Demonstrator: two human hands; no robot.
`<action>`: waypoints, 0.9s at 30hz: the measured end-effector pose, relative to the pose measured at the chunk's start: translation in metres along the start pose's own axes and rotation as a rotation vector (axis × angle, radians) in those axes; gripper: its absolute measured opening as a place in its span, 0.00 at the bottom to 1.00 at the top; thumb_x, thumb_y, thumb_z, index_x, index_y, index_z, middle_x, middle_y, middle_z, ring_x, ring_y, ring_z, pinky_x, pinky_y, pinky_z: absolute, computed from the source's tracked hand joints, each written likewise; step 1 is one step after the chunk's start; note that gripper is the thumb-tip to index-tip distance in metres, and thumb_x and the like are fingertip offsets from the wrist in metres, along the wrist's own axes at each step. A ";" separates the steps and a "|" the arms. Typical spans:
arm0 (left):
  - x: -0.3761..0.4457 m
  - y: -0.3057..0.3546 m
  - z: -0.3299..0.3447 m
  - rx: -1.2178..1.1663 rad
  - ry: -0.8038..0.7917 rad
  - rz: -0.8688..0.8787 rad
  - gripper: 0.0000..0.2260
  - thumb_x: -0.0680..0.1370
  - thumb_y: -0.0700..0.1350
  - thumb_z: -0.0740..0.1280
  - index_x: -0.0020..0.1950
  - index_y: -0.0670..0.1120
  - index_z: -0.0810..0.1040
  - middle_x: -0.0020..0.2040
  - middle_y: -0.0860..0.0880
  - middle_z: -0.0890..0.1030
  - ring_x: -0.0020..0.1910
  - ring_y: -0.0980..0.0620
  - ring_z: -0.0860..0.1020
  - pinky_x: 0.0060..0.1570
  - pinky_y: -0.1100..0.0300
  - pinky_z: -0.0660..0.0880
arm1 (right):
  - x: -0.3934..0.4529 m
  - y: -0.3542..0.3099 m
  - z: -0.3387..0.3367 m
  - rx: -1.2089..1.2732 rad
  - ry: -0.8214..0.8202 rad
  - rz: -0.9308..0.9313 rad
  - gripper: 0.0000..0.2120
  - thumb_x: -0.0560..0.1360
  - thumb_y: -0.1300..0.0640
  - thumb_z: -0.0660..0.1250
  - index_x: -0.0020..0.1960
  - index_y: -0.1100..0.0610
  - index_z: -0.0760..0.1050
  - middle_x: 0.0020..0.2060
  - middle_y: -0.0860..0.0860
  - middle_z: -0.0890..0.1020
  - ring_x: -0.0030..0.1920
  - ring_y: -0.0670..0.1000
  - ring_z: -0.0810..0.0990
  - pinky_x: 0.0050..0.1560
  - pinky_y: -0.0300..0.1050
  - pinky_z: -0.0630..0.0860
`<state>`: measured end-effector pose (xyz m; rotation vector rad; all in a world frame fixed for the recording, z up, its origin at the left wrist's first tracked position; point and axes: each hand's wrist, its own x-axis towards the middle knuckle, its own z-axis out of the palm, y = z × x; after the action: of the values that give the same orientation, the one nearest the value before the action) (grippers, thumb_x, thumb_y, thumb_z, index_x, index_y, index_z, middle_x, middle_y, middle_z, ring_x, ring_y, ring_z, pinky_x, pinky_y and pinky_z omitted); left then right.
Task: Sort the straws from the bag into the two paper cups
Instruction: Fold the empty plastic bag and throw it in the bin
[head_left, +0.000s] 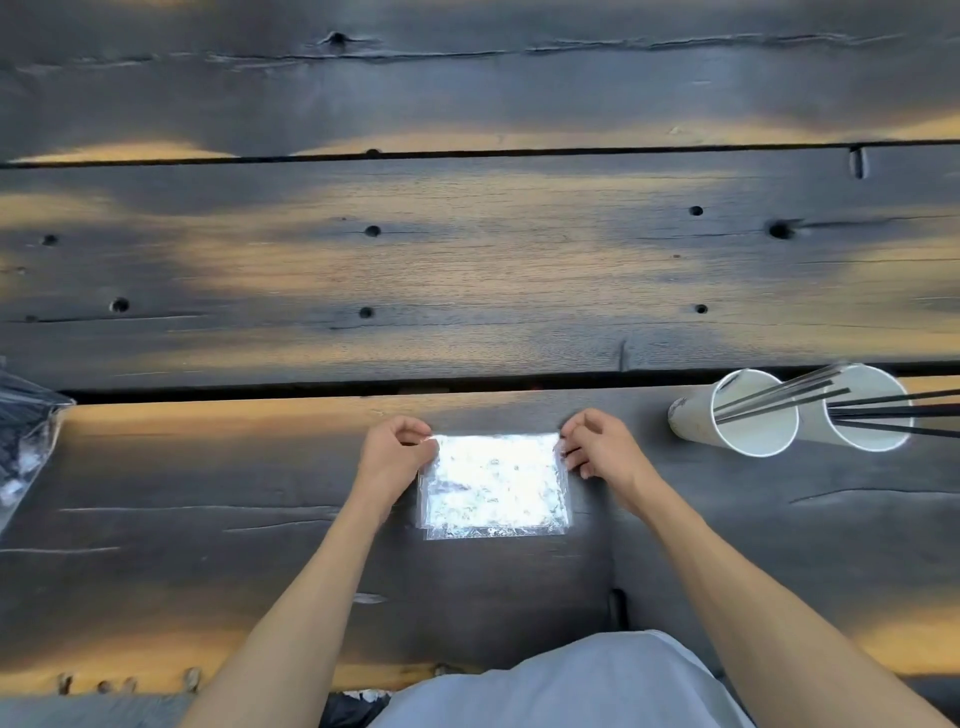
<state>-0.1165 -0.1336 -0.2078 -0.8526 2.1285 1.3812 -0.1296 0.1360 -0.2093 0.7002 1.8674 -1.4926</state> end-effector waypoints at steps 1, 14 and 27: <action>-0.002 0.000 0.001 0.027 0.010 0.021 0.09 0.72 0.37 0.74 0.51 0.44 0.80 0.44 0.46 0.81 0.40 0.51 0.79 0.38 0.60 0.76 | 0.000 0.002 0.000 -0.046 -0.006 -0.021 0.06 0.76 0.66 0.59 0.44 0.59 0.73 0.37 0.56 0.80 0.29 0.49 0.77 0.26 0.39 0.67; -0.021 -0.005 0.014 0.295 0.165 0.223 0.11 0.74 0.39 0.72 0.55 0.49 0.78 0.48 0.49 0.77 0.45 0.51 0.76 0.46 0.59 0.73 | -0.009 0.009 0.009 -0.183 0.077 -0.063 0.07 0.77 0.65 0.61 0.42 0.59 0.74 0.27 0.50 0.73 0.23 0.47 0.68 0.23 0.39 0.64; -0.052 -0.039 0.026 0.012 -0.049 0.013 0.07 0.75 0.35 0.66 0.45 0.45 0.80 0.39 0.38 0.83 0.35 0.48 0.79 0.39 0.47 0.79 | -0.034 0.023 0.054 -0.063 -0.050 0.185 0.12 0.77 0.70 0.52 0.47 0.62 0.74 0.34 0.58 0.79 0.29 0.52 0.75 0.26 0.41 0.70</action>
<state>-0.0511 -0.1080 -0.2078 -0.7935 2.1074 1.3803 -0.0824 0.0876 -0.2066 0.7768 1.7531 -1.3169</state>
